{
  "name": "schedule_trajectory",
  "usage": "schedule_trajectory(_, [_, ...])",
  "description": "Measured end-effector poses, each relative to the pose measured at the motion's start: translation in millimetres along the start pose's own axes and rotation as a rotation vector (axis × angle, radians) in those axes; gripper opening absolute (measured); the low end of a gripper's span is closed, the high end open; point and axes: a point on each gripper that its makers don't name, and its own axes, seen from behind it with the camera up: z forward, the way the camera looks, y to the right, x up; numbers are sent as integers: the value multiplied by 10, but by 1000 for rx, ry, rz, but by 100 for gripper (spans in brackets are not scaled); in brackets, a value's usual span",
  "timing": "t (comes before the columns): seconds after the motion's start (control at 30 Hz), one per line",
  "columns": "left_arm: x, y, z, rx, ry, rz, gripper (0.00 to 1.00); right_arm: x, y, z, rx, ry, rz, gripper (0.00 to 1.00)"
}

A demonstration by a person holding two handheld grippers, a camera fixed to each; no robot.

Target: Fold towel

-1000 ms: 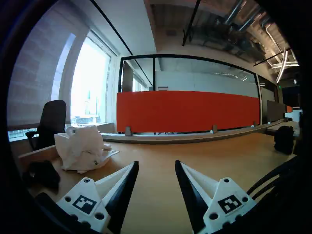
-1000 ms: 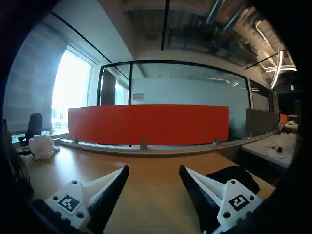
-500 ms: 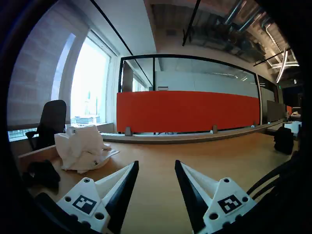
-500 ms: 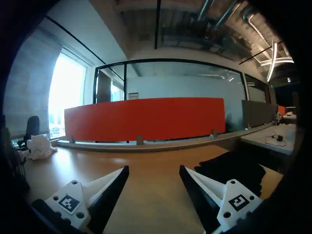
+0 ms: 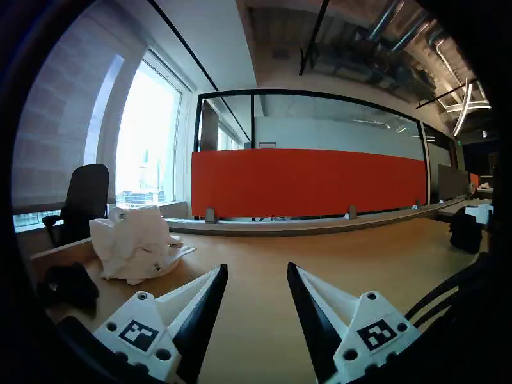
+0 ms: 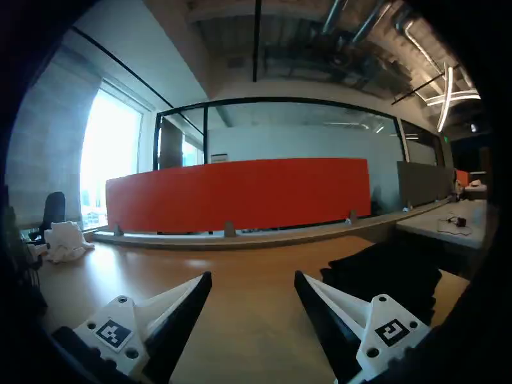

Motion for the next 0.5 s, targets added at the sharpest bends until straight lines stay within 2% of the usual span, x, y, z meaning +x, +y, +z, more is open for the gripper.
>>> schedule_trajectory(0.5, [-3,-1,4,0,0,0,67,-119,-97,6,9,-11,-26,100])
